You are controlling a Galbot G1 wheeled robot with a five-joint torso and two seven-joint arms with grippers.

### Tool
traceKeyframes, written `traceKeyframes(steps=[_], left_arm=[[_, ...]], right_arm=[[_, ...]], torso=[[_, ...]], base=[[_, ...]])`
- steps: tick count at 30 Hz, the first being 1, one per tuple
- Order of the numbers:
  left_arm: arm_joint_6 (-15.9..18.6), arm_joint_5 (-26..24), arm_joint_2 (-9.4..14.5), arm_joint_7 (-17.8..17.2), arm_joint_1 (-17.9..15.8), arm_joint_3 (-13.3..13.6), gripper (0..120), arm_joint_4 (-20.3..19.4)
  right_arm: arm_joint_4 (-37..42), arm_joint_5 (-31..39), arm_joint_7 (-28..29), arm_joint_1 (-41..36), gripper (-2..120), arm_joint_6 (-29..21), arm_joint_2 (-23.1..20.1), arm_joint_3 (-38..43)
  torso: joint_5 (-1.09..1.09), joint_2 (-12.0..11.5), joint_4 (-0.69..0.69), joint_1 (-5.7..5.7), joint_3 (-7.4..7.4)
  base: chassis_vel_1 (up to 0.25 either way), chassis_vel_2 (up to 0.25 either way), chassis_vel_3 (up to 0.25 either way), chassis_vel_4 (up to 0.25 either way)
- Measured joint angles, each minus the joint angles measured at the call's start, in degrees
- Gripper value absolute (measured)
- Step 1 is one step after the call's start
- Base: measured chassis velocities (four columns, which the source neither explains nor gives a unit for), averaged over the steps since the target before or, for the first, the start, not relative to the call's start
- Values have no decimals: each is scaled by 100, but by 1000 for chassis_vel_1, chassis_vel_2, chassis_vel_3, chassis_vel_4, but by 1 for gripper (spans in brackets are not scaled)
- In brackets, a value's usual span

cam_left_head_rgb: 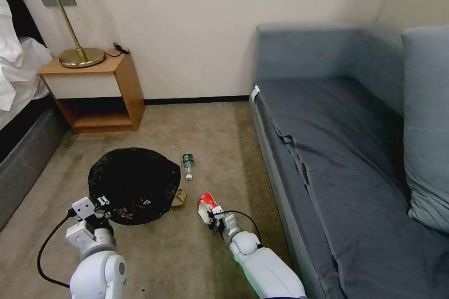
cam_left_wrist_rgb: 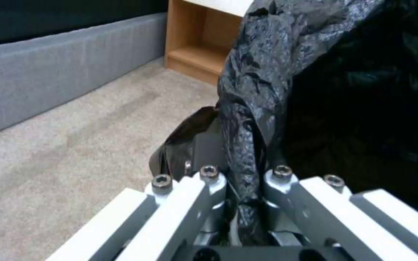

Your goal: Pick up the trash bin, then pick up the garbage on the floor and place it into the trash bin.

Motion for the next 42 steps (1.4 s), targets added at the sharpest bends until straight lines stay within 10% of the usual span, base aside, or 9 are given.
traceKeyframes(steps=[42], left_arm=[[-45, 45, 0, 3, 28, 13, 4, 51]], right_arm=[[162, 47, 34, -8, 0, 84, 0, 105]], torso=[[0, 0, 0, 0, 0]], base=[[0, 0, 0, 0]])
